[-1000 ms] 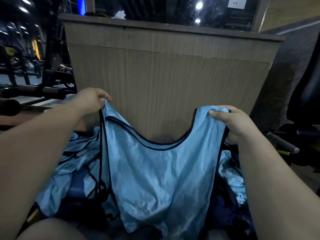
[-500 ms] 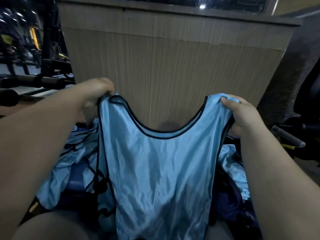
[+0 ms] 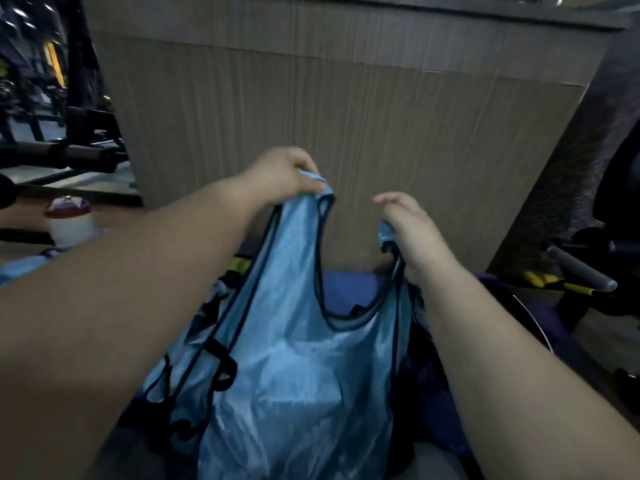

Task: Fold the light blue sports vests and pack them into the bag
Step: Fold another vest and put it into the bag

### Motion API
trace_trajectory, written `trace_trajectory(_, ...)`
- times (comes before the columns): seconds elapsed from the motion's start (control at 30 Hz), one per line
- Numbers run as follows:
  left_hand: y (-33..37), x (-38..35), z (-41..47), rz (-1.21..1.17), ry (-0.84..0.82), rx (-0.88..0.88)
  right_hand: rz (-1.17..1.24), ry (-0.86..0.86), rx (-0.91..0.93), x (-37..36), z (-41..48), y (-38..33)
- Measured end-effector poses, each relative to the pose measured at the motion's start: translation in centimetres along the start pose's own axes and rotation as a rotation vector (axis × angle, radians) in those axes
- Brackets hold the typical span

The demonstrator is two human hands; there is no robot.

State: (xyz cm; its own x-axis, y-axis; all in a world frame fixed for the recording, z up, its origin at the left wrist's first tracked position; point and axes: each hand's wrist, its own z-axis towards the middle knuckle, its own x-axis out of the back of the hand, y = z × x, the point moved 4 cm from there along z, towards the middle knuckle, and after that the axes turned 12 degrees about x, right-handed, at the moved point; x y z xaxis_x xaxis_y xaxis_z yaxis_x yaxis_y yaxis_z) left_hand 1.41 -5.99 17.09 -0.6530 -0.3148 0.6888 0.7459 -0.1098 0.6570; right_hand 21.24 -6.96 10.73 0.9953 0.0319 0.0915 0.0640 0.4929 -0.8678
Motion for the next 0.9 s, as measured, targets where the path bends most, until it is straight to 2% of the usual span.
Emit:
trace_trajectory(0.07,1.0,-2.7,-0.1,-0.056,-0.098,-0.040,-0.044,-0.131,-0.007,-1.8,0.0,0.7)
trace_trajectory(0.13,0.9,-4.6,-0.3,-0.173,-0.162,-0.035,-0.132,-0.163,0.020,-2.8,0.3,1.2)
trace_trajectory(0.23,-0.8,-6.3,-1.0,-0.518,-0.128,0.031,-0.235,-0.068,0.051,-3.2,1.1,1.8)
trace_trajectory(0.3,-2.3,-7.2,-2.2,-0.675,-0.208,0.061,-0.216,0.001,0.023,-3.1,1.7,2.4)
trace_trajectory(0.33,-3.1,-8.1,-3.1,-0.667,-0.298,0.073,-0.202,0.029,0.015,-3.1,1.9,2.7)
trace_trajectory(0.4,-5.0,-10.1,-4.9,-0.454,-0.415,0.154,-0.193,0.063,0.002,-3.2,2.2,3.0)
trace_trajectory(0.47,-7.9,-12.2,-6.0,-0.174,-0.366,0.223,-0.167,0.089,-0.007,-3.4,2.5,3.2)
trace_trajectory(0.53,-10.2,-13.8,-6.5,-0.041,-0.280,0.216,-0.145,0.131,-0.002,-3.4,2.7,3.3)
trace_trajectory(0.67,-13.2,-13.5,-7.2,-0.055,-0.131,0.246,-0.112,0.220,-0.001,-2.4,2.5,3.6)
trace_trajectory(0.77,-14.4,-13.1,-7.4,-0.162,-0.159,0.268,-0.067,0.313,-0.002,-1.1,2.5,3.5)
trace_trajectory(0.9,-15.7,-13.1,-7.4,0.040,-0.159,0.220,-0.076,0.389,0.024,0.4,2.5,3.2)
